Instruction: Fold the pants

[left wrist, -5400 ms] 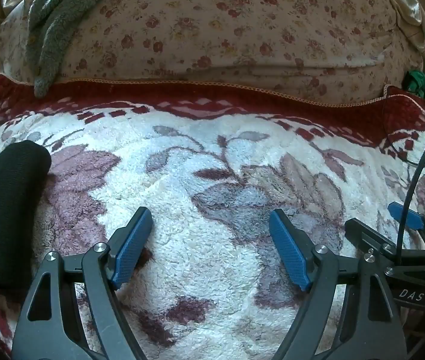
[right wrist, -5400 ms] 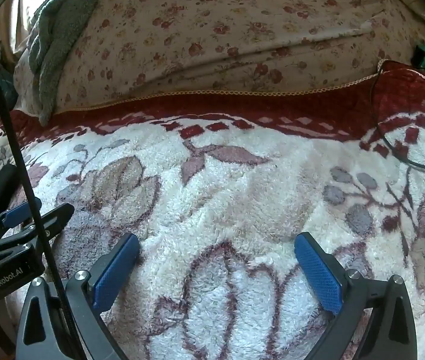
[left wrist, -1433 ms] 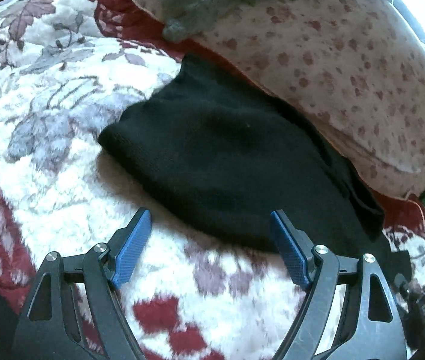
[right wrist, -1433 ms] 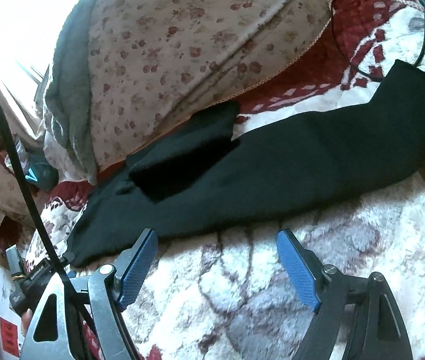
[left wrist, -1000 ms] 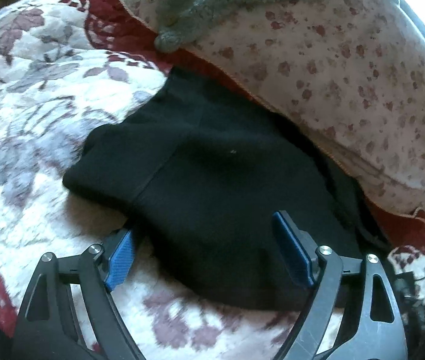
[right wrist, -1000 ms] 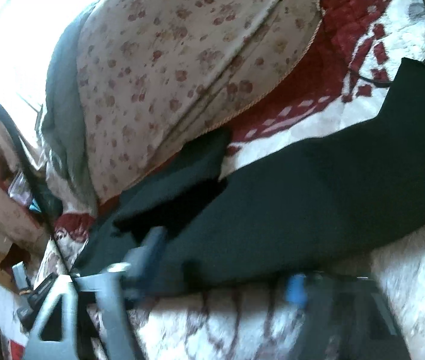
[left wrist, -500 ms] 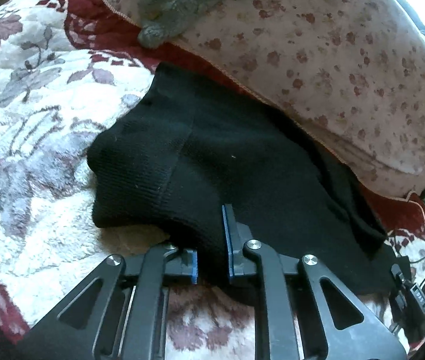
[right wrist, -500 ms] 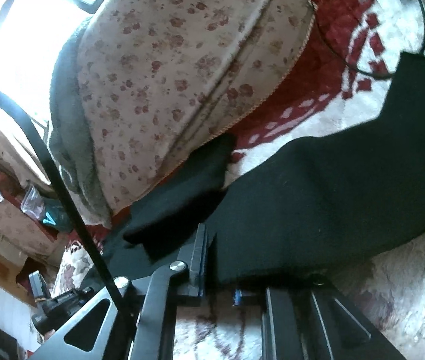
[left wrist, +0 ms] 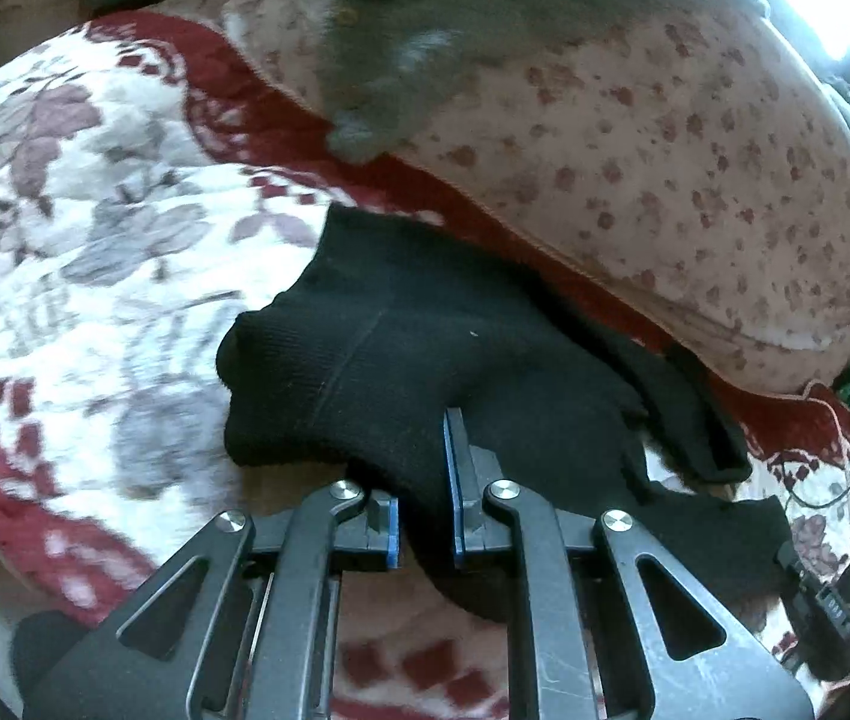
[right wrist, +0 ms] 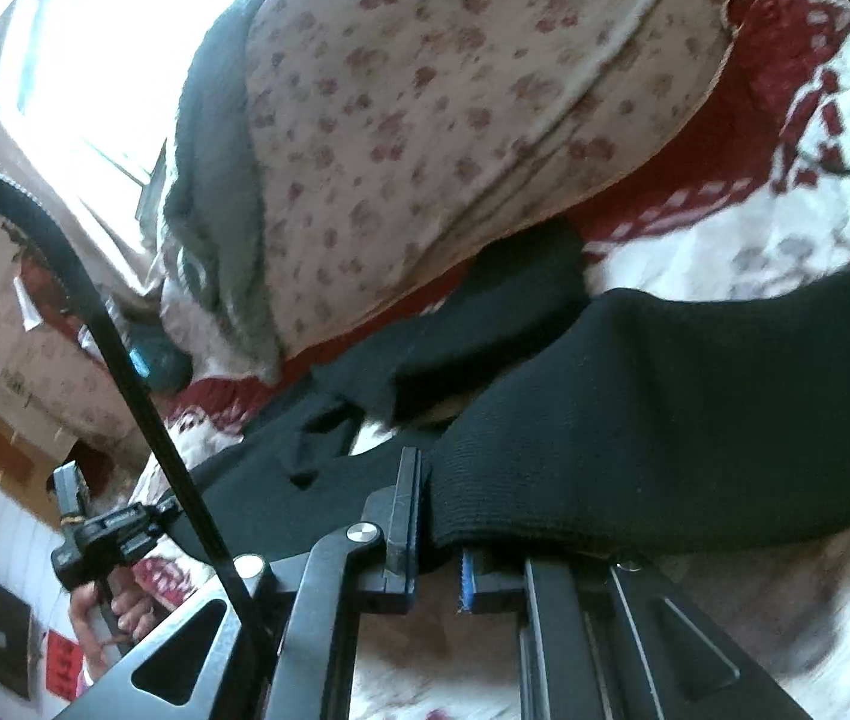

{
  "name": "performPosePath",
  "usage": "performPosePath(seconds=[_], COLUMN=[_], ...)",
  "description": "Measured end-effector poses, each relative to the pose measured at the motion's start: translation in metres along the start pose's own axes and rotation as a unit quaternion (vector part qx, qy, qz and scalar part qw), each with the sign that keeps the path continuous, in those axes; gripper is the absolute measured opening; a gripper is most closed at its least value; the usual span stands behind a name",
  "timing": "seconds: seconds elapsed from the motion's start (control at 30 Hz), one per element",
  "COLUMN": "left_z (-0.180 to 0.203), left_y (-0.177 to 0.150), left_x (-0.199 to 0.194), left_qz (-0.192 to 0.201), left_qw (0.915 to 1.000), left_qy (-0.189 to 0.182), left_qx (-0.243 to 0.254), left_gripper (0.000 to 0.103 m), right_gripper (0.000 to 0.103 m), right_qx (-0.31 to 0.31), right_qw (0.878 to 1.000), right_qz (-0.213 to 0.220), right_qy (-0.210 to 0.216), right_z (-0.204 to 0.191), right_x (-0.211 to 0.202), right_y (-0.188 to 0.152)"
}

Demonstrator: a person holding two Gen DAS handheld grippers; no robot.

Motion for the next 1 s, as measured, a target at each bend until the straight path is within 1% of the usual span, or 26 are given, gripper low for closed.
performPosePath(seconds=[0.1, 0.17, 0.23, 0.27, 0.3, 0.37, 0.4, 0.43, 0.47, 0.5, 0.53, 0.6, 0.7, 0.8, 0.83, 0.9, 0.93, 1.0], left_z=[-0.024, -0.037, -0.044, -0.044, -0.044, -0.041, -0.039, -0.039, -0.039, -0.040, -0.041, -0.046, -0.049, -0.048, -0.046, -0.044, -0.042, -0.036], left_y=[-0.007, -0.017, -0.031, -0.036, -0.041, -0.046, -0.046, -0.045, -0.044, -0.043, -0.041, -0.039, -0.038, -0.037, -0.037, -0.033, -0.032, -0.029], left_x=[-0.005, 0.000, 0.013, 0.018, 0.022, 0.022, 0.021, 0.018, 0.016, 0.013, 0.009, 0.003, -0.008, -0.026, -0.033, -0.053, -0.063, -0.081], left_qz=[0.001, -0.005, -0.021, -0.025, -0.022, -0.008, -0.002, 0.002, 0.004, 0.006, 0.007, 0.009, 0.016, 0.039, 0.050, 0.083, 0.101, 0.128], left_qw=[0.9998, 0.9994, 0.9987, 0.9985, 0.9983, 0.9978, 0.9976, 0.9977, 0.9977, 0.9979, 0.9978, 0.9973, 0.9966, 0.9948, 0.9939, 0.9907, 0.9890, 0.9862], left_qy=[0.019, 0.034, 0.046, 0.049, 0.054, 0.066, 0.069, 0.068, 0.067, 0.065, 0.066, 0.072, 0.081, 0.094, 0.099, 0.108, 0.108, 0.104], left_qx=[-0.001, -0.002, -0.002, -0.001, 0.001, 0.006, 0.004, 0.000, -0.001, -0.001, -0.003, -0.007, -0.009, -0.004, -0.003, 0.001, 0.004, 0.010], left_gripper=[0.011, 0.011, 0.011, 0.011, 0.011, 0.013, 0.015, 0.015, 0.016, 0.016, 0.019, 0.022, 0.022, 0.022, 0.022, 0.022, 0.022, 0.022], right_gripper=[0.009, 0.009, 0.009, 0.009, 0.009, 0.010, 0.011, 0.016, 0.025, 0.030, 0.035, 0.036, 0.035, 0.035, 0.035, 0.036, 0.039, 0.040], right_qx=[0.001, 0.002, 0.004, 0.012, 0.033, 0.065, 0.070, 0.069, 0.064, 0.059, 0.061, 0.078, 0.112, 0.134, 0.137, 0.138, 0.145, 0.171], right_qw=[1.000, 0.999, 0.998, 0.998, 0.997, 0.996, 0.996, 0.997, 0.997, 0.998, 0.998, 0.997, 0.993, 0.989, 0.988, 0.985, 0.982, 0.976], right_qz=[-0.025, -0.040, -0.058, -0.062, -0.062, -0.050, -0.045, -0.040, -0.032, -0.020, -0.005, 0.014, 0.042, 0.066, 0.076, 0.097, 0.110, 0.127], right_qy=[0.015, 0.022, 0.017, 0.013, 0.009, 0.023, 0.021, 0.015, 0.008, 0.000, -0.007, -0.014, -0.004, -0.002, -0.013, -0.045, -0.049, -0.050], right_z=[-0.013, -0.017, -0.014, -0.008, 0.001, 0.013, 0.016, 0.018, 0.019, 0.021, 0.026, 0.039, 0.060, 0.074, 0.078, 0.085, 0.089, 0.102], right_x=[0.014, 0.022, 0.031, 0.033, 0.034, 0.029, 0.024, 0.020, 0.013, 0.004, -0.008, -0.025, -0.048, -0.062, -0.067, -0.082, -0.088, -0.097], right_y=[-0.023, -0.036, -0.052, -0.057, -0.062, -0.062, -0.059, -0.055, -0.051, -0.046, -0.041, -0.035, -0.027, -0.018, -0.014, -0.006, -0.002, 0.003])
Point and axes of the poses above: each gripper's, at about its wrist camera, not at the fingertips, and x roughly the way its jaws point, z to its right, y to its top, the point moved 5 cm from there along x, roughly the way its jaws point, and after that the axes turned 15 degrees about y, right-handed, at the moved point
